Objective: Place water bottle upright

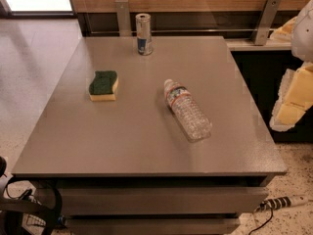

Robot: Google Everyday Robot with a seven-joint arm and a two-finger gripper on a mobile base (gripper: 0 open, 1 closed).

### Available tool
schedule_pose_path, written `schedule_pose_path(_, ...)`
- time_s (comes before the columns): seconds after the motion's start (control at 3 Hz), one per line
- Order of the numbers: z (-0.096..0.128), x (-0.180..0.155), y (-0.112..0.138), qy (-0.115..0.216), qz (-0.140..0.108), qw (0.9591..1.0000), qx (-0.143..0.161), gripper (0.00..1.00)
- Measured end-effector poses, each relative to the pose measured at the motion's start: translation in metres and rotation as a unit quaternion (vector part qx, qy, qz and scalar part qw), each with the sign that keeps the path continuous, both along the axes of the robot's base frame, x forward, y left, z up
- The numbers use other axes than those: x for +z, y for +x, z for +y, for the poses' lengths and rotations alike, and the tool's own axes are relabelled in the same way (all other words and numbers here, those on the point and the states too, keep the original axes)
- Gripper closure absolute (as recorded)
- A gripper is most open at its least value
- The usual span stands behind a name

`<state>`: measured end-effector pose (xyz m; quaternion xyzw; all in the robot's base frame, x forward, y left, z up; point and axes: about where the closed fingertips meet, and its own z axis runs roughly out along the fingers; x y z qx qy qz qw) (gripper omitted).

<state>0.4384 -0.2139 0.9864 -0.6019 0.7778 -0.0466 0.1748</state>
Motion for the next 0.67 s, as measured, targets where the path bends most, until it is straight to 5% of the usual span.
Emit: schedule_pose_path(0.67, 0.002, 0.0035, 0.0054, 0.01, 0.001, 0.9999, -0.01, 0.0)
